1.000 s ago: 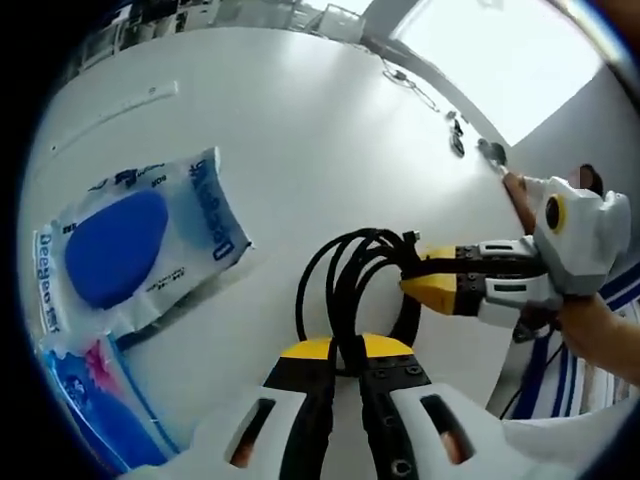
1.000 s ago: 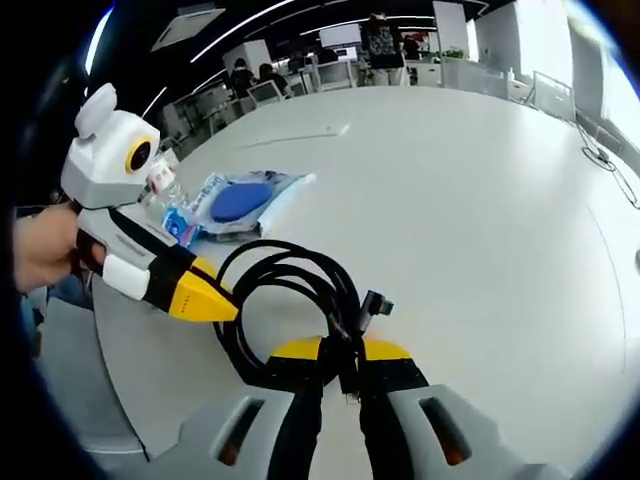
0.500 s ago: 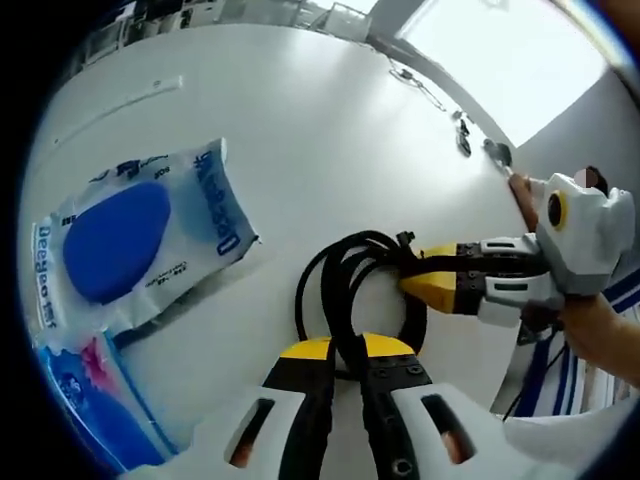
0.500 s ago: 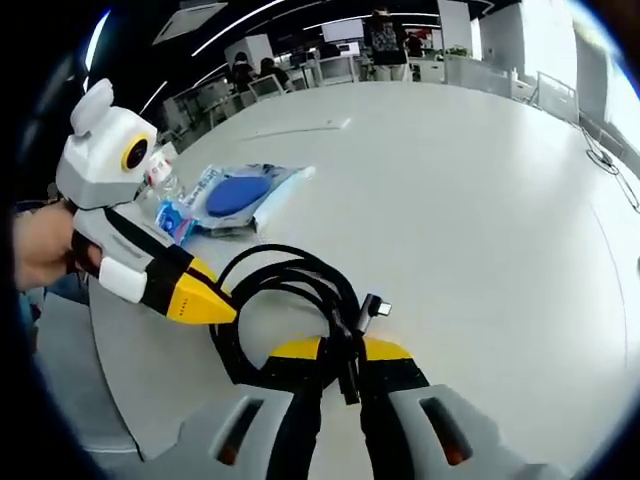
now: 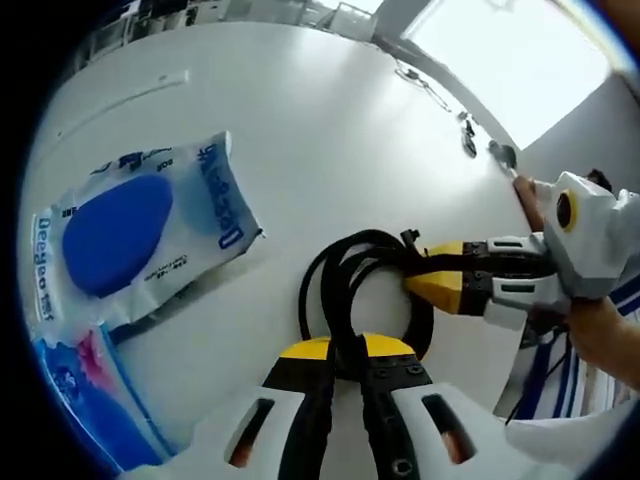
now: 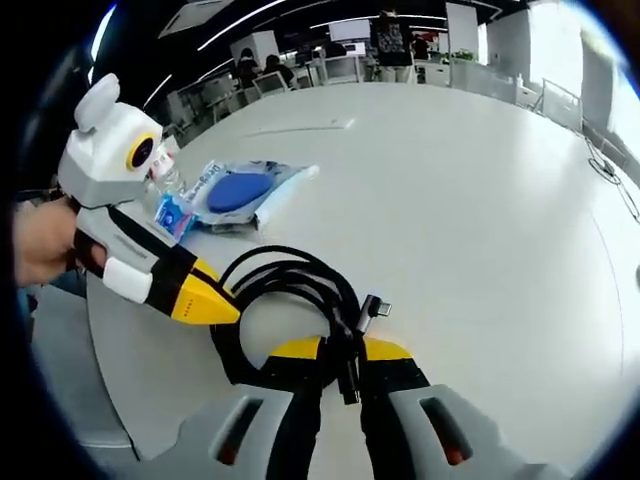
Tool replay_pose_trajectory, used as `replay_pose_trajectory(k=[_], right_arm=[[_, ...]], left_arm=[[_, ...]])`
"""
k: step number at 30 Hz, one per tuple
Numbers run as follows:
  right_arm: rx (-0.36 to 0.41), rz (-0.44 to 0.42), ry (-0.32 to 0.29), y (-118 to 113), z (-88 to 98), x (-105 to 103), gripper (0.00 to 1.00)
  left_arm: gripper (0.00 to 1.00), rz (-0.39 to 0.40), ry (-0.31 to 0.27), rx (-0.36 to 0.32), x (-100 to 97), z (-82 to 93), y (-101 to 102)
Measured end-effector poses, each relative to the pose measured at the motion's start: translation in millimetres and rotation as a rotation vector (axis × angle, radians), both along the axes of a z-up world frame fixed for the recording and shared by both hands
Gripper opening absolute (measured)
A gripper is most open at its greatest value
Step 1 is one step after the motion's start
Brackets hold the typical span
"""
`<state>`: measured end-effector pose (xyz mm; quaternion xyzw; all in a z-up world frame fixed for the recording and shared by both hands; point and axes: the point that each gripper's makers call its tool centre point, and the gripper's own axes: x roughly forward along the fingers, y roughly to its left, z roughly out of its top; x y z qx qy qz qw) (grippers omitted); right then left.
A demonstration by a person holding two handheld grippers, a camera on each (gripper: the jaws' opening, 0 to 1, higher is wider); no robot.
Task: Arrange the tabletop items into an orderly group along one side of the table until the central work area is clear of visible clutter.
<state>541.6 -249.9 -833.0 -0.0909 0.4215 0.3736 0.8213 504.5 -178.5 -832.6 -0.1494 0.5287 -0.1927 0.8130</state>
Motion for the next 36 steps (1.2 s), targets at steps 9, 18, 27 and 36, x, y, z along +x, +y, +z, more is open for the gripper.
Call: replay_pose_trajectory(k=[9, 18, 27, 36], right_arm=[[0.001, 0.001, -0.002, 1, -0.5, 0, 0.10], [-0.012, 0.029, -0.005, 1, -1.4, 0, 0.11], [-0.040, 0.083, -0.032, 5, -0.8, -6, 0.21], [-0.089, 0.067, -0.045, -1, -0.4, -4, 0.47]], left_arm=[[0.05, 0.006, -0.001, 0.002, 0.0, -0.6, 0], [0.06, -0.013, -0.019, 0.002, 0.6, 0.5, 1], [0.13, -0.024, -0.063, 0.017, -0.2, 6.6, 5], [0.26, -0.001, -0.101, 0.021, 1.7, 16.0, 12]])
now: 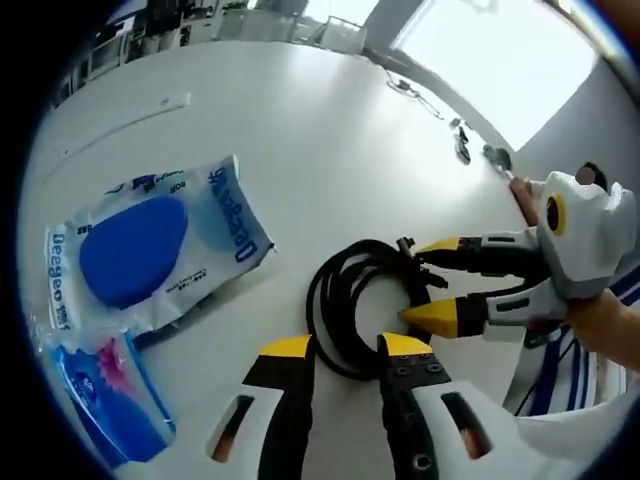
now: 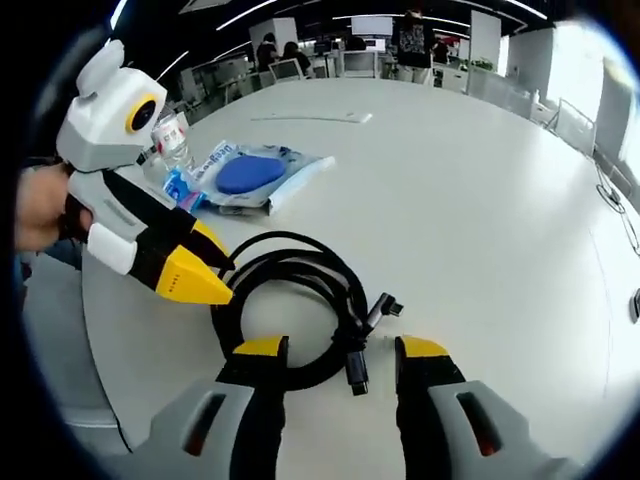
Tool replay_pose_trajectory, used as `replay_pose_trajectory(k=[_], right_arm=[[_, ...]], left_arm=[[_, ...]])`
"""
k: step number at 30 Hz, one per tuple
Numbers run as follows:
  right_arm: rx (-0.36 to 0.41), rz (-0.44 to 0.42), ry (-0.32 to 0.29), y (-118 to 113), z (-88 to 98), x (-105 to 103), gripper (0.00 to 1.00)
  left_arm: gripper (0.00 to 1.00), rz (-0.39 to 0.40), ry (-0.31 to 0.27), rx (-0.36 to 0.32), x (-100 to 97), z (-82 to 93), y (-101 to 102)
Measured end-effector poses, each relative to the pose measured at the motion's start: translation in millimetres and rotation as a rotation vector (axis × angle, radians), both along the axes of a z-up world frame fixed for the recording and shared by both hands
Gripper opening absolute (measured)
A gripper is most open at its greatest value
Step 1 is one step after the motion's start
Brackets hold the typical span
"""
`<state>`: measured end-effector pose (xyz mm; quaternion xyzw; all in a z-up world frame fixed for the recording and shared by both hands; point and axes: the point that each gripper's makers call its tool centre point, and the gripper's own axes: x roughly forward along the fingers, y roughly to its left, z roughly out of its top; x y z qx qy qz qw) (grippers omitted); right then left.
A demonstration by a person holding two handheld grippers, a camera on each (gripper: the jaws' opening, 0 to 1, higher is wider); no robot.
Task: Arrange the tabletop items into an orderly group along one side of the table until the central work area is clear of visible clutter.
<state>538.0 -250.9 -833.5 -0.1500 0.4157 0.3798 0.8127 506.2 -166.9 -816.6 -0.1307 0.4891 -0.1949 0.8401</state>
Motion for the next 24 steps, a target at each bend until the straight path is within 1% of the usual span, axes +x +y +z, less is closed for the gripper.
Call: replay_pose_trajectory(k=[2, 3, 5, 6, 8, 9, 10, 12, 14, 17, 19, 24], right_arm=[[-0.002, -0.016, -0.005, -2, 1.2, 1, 0.53], [-0.005, -0.019, -0.005, -3, 1.4, 1, 0.55], [-0.022, -0.018, -0.010, -5, 1.3, 1, 0.61], [-0.022, -0.015, -0.020, -5, 2.5, 1, 0.66], [-0.004, -0.021, -0.037, -4, 7.0, 2, 0.77], [0.003, -0.025, -0.043, -3, 8.9, 3, 0.84], [0.008, -0.027, -0.049, -3, 10.8, 4, 0.87], [0.022, -0.024, -0.066, -3, 14.4, 4, 0.93], [0.028, -0.019, -0.073, -3, 16.7, 3, 0.95], [0.019, -0.012, -0.069, -4, 17.5, 2, 0.95], [0.019, -0.013, -0.077, -4, 21.1, 2, 0.94], [0.028, -0.004, -0.092, -1, 30.9, 2, 0.94]], left_arm=[[0.40, -0.008, -0.024, 0.015, 1.8, 1.3, 1], [0.51, -0.018, -0.085, 0.063, 6.9, 4.2, 6], [0.62, -0.013, -0.094, 0.070, 6.0, 6.2, 8], [0.69, -0.011, -0.108, 0.076, 6.8, 7.9, 9], [0.85, 0.006, -0.172, 0.107, 13.9, 13.0, 15], [0.95, 0.016, -0.209, 0.106, 16.8, 17.8, 16], [0.96, 0.013, -0.227, 0.110, 17.3, 21.0, 16], [0.96, 0.002, -0.229, 0.114, 14.2, 24.3, 17], [0.96, -0.018, -0.236, 0.116, 12.7, 26.9, 16], [0.96, -0.018, -0.235, 0.123, 11.9, 28.3, 19], [0.96, -0.016, -0.231, 0.120, 10.8, 30.0, 20], [0.96, -0.020, -0.247, 0.128, 4.9, 39.7, 22]])
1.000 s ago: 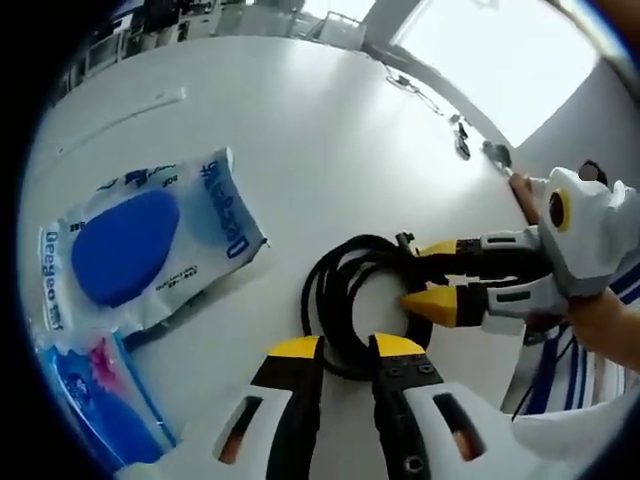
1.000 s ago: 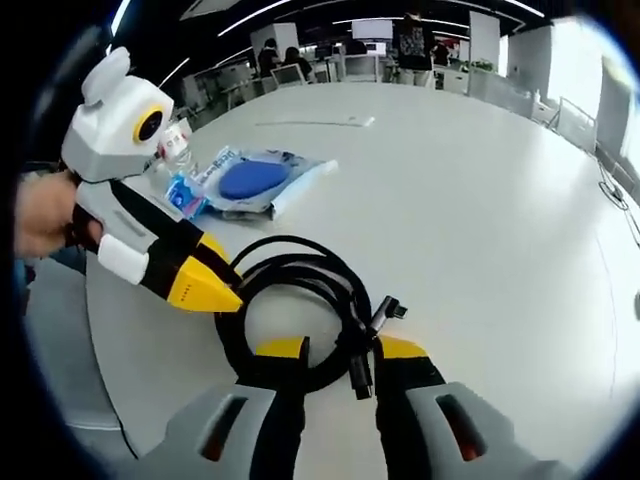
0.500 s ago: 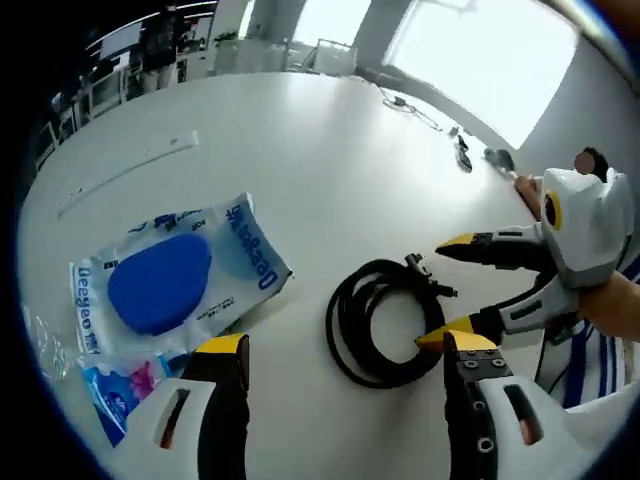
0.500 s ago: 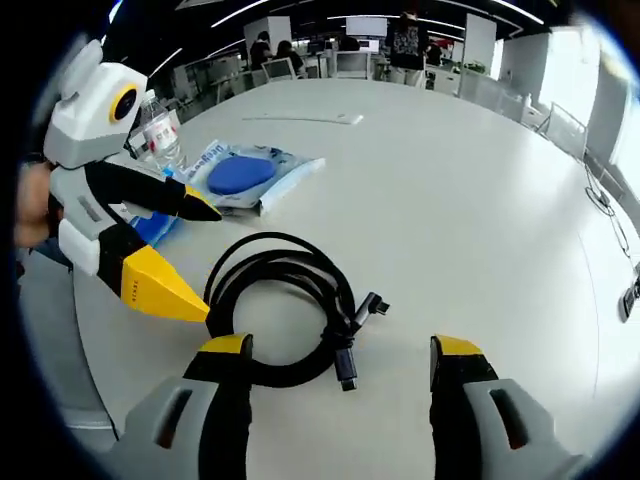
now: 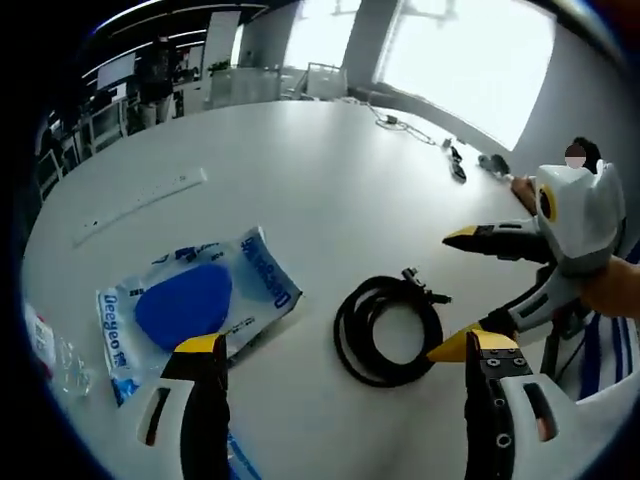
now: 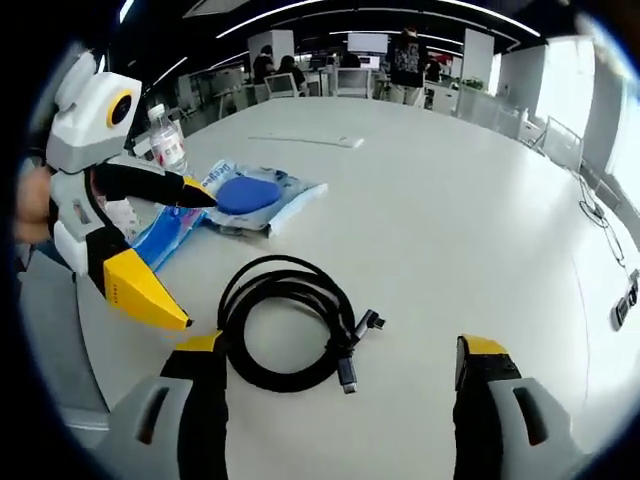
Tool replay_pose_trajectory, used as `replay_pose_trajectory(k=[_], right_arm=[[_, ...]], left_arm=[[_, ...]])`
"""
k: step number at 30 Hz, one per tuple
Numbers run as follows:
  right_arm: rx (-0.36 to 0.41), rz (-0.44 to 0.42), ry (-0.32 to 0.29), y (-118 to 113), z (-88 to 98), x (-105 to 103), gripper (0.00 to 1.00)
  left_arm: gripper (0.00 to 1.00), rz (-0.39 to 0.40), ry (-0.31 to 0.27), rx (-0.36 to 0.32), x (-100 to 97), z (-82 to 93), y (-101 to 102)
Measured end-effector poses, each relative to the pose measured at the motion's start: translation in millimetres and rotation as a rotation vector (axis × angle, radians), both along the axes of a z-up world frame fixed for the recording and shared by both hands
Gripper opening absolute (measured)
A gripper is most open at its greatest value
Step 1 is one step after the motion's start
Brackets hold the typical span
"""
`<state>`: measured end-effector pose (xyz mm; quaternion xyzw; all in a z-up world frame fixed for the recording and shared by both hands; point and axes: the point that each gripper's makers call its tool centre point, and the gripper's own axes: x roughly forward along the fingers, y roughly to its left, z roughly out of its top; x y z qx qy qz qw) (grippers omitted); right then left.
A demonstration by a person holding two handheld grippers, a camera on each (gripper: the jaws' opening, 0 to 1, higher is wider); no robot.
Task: Arrange the tabletop items into an orderly group along one side of the table until the central work area is clear of visible clutter.
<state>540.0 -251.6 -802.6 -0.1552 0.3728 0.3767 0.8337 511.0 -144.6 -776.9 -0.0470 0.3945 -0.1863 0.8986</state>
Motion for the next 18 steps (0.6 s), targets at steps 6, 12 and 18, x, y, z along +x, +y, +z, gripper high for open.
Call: replay_pose_trajectory(k=[6, 12, 18], right_arm=[[-0.003, 0.015, -0.003, 6, 6.7, -3, 0.92], [-0.010, 0.045, -0.012, 17, 13.0, -9, 0.91], [0.003, 0.064, -0.018, 29, 22.4, -16, 0.89]], left_arm=[[0.95, 0.019, 0.001, -0.004, -13.4, 2.8, 8], [0.93, 0.037, -0.001, 0.004, -26.4, 8.3, 19], [0.91, 0.035, 0.006, -0.004, -37.4, 13.4, 25]])
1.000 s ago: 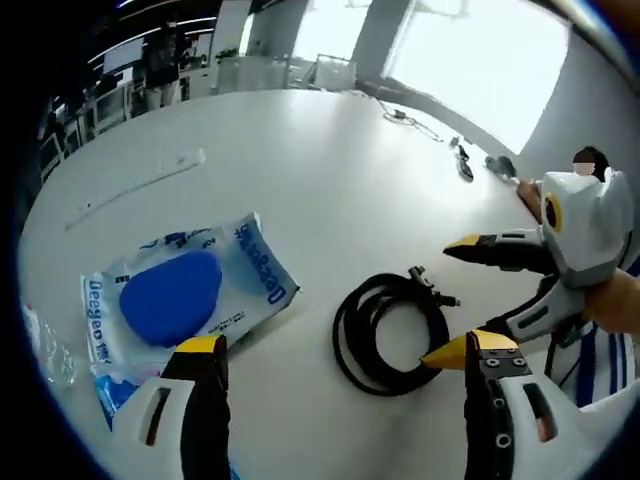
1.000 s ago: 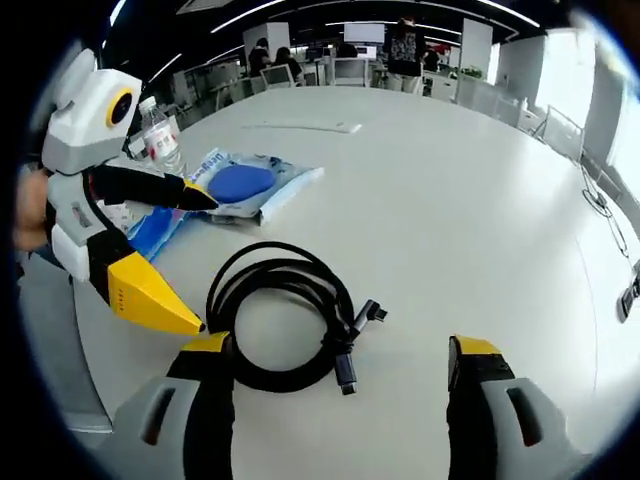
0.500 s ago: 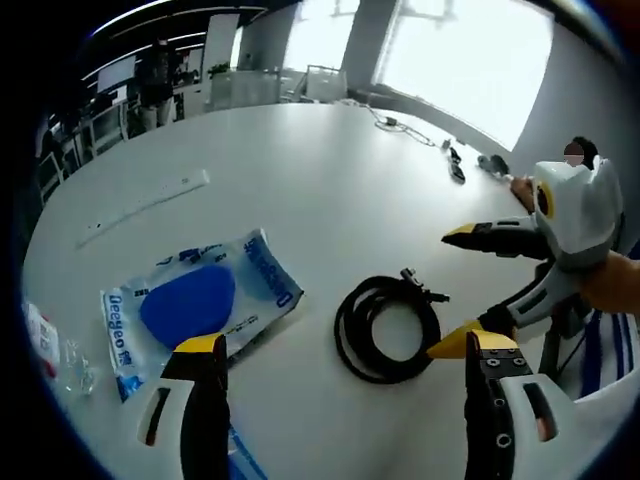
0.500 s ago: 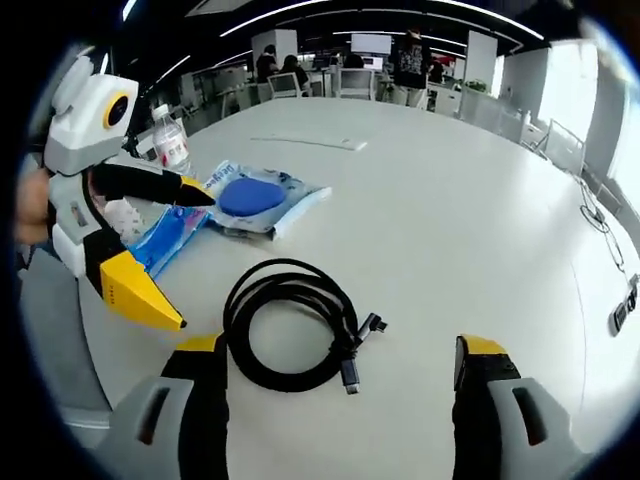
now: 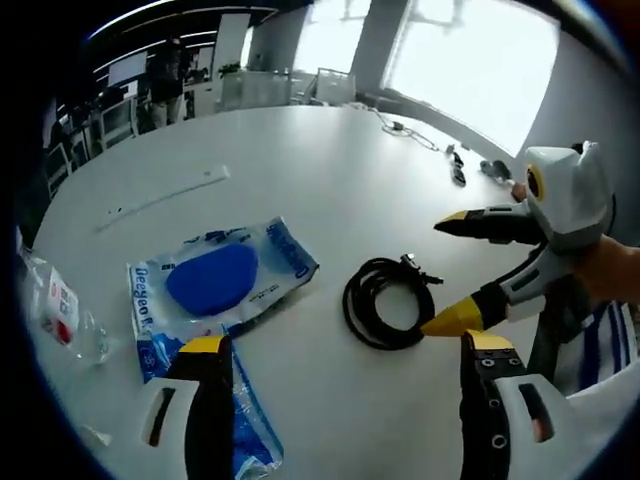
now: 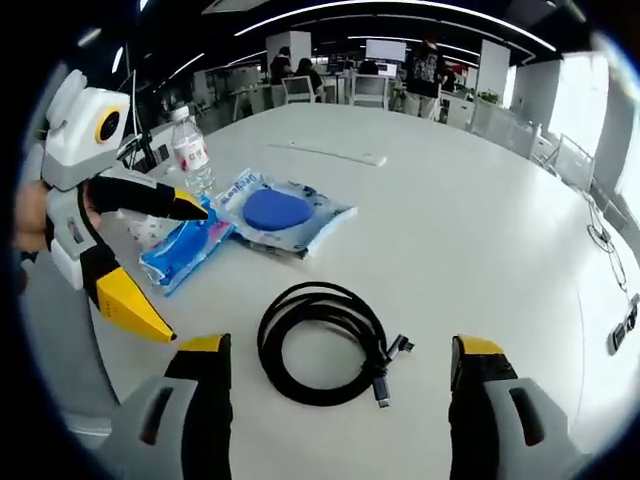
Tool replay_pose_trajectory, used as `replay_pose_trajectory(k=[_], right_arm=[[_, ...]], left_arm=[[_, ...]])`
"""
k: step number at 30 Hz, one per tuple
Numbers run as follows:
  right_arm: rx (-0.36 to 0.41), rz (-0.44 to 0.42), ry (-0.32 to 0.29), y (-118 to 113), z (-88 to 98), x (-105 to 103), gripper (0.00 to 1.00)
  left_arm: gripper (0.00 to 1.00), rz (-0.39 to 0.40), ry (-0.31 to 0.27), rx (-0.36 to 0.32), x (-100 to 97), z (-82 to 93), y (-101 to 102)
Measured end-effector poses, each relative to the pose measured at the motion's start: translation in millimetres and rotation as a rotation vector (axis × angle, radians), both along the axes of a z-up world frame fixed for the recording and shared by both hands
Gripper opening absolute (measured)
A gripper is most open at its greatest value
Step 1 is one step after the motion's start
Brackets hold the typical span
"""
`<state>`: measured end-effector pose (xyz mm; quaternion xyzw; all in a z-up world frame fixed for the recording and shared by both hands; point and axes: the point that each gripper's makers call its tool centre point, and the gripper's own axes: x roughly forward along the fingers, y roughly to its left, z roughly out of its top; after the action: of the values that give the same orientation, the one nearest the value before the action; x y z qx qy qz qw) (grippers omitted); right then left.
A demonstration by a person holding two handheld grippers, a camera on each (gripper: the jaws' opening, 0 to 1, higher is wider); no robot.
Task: Arrange the tabletop items into an orderly group along one side of the table until the central work area is clear of visible clutter.
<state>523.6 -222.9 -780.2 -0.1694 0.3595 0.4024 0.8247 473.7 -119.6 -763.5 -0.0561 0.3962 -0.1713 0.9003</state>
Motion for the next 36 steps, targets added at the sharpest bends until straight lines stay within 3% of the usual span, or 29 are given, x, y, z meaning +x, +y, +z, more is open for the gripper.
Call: replay_pose_trajectory(k=[20, 36], right_arm=[[0.030, 0.007, -0.003, 21, 23.2, -22, 0.84], [0.068, -0.011, 0.001, 40, 36.6, -48, 0.82]], left_arm=[[0.87, 0.019, -0.051, 0.010, -24.2, 31.0, 34], [0.85, 0.061, -0.070, 0.013, -61.7, 41.9, 74]])
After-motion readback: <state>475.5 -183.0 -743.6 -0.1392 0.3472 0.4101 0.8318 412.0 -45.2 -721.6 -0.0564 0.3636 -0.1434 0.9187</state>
